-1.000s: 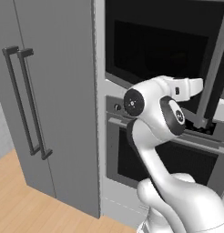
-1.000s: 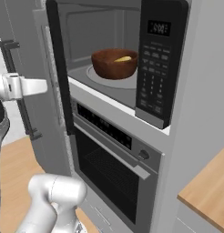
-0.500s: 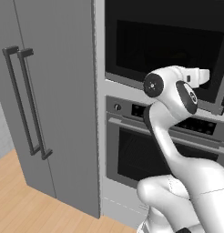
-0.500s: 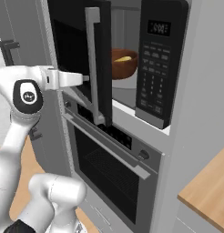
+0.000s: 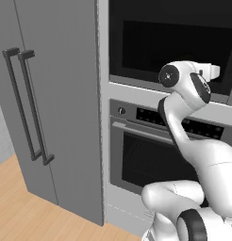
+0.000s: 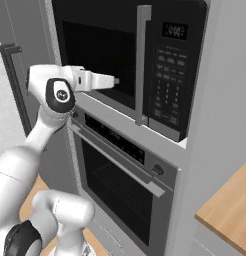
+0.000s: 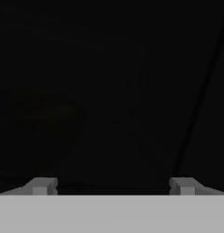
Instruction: Pick the cucumber from the sink and place it in the bowl. Then pick the bowl and place it in the microwave. Then close the microwave door and press the start button.
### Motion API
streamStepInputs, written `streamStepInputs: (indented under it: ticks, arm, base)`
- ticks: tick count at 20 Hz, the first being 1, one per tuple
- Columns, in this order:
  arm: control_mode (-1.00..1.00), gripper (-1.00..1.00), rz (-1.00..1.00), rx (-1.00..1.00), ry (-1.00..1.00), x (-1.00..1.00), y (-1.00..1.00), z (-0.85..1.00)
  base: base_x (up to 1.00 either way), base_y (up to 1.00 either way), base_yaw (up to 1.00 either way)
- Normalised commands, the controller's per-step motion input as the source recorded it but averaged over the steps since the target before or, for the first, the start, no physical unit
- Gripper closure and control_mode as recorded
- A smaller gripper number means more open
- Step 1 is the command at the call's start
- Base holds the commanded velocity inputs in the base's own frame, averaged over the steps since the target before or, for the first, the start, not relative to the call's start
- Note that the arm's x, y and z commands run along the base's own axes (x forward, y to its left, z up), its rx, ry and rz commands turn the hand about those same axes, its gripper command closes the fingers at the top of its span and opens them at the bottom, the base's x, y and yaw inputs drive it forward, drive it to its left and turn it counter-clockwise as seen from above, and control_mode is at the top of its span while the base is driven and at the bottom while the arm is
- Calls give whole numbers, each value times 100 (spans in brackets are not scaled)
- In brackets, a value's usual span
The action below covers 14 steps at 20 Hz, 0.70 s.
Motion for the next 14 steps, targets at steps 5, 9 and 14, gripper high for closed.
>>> streamStepInputs:
  ticks: [5,9,14]
  arm:
    - [-100,-100,0,3,0,52,-46,0]
    - [-100,-100,0,1,-1,32,-31,0]
    - [-100,-100,-1,9,-1,-80,24,28]
  base:
    - [0,0,0]
    - [0,0,0]
    - [0,0,0]
